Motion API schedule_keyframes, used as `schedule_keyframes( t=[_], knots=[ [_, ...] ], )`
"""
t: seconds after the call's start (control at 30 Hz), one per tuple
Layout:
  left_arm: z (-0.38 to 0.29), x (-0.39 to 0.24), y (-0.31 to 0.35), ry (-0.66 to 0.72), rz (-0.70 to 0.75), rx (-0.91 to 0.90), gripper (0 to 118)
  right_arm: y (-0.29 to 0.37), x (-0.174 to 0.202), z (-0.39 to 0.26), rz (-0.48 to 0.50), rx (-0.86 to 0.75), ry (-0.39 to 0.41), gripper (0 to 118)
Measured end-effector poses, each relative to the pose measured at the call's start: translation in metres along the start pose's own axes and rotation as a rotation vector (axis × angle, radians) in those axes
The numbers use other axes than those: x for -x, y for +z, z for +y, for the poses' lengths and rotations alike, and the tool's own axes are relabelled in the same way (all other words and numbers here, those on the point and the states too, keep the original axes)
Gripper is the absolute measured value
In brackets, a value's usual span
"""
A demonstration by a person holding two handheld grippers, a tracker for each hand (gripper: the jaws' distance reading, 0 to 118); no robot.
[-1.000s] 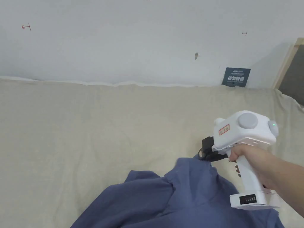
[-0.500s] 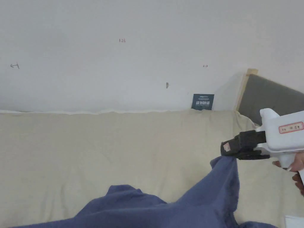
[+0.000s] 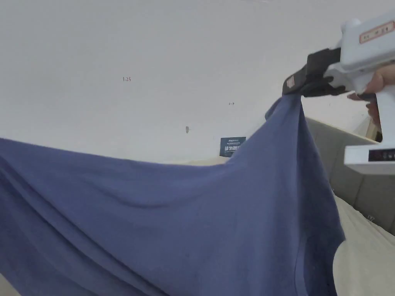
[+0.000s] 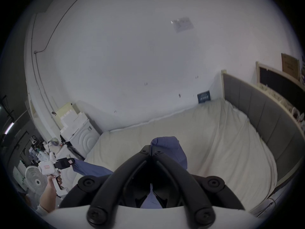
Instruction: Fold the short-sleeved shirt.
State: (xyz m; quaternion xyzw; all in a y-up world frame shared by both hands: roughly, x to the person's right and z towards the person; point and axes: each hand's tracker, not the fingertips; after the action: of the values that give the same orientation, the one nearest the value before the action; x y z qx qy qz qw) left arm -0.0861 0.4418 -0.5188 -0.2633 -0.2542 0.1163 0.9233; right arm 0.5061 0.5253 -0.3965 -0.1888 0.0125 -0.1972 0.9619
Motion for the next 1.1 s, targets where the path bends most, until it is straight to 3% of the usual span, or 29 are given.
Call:
schedule_keyframes(
  t=[0.4, 0.53, 0.63, 0.77, 0.97, 1.1],
  knots=[
    [0.151, -0.018, -0.049, -0.103, 0.154, -0.164, 1, -0.066, 0.044, 0.136, -0.058, -0.246, 0.016, 0],
    [0.192, -0.014, -0.072, -0.065, 0.139, -0.222, 1, -0.093, 0.062, 0.165, -0.173, -0.319, 0.069, 0],
    [0.211, -0.020, -0.088, -0.151, 0.195, -0.279, 1, -0.098, 0.070, 0.180, -0.146, -0.383, 0.041, 0],
    [0.218, -0.020, -0.103, -0.181, 0.192, -0.292, 1, -0.102, 0.085, 0.193, -0.181, -0.396, 0.124, 0],
    [0.203, -0.007, -0.114, -0.163, 0.229, -0.331, 1, -0.103, 0.087, 0.181, -0.167, -0.434, 0.145, 0],
    [0.179, 0.006, -0.117, -0.119, 0.204, -0.248, 1, -0.106, 0.074, 0.157, -0.169, -0.370, 0.132, 0]
  ],
)
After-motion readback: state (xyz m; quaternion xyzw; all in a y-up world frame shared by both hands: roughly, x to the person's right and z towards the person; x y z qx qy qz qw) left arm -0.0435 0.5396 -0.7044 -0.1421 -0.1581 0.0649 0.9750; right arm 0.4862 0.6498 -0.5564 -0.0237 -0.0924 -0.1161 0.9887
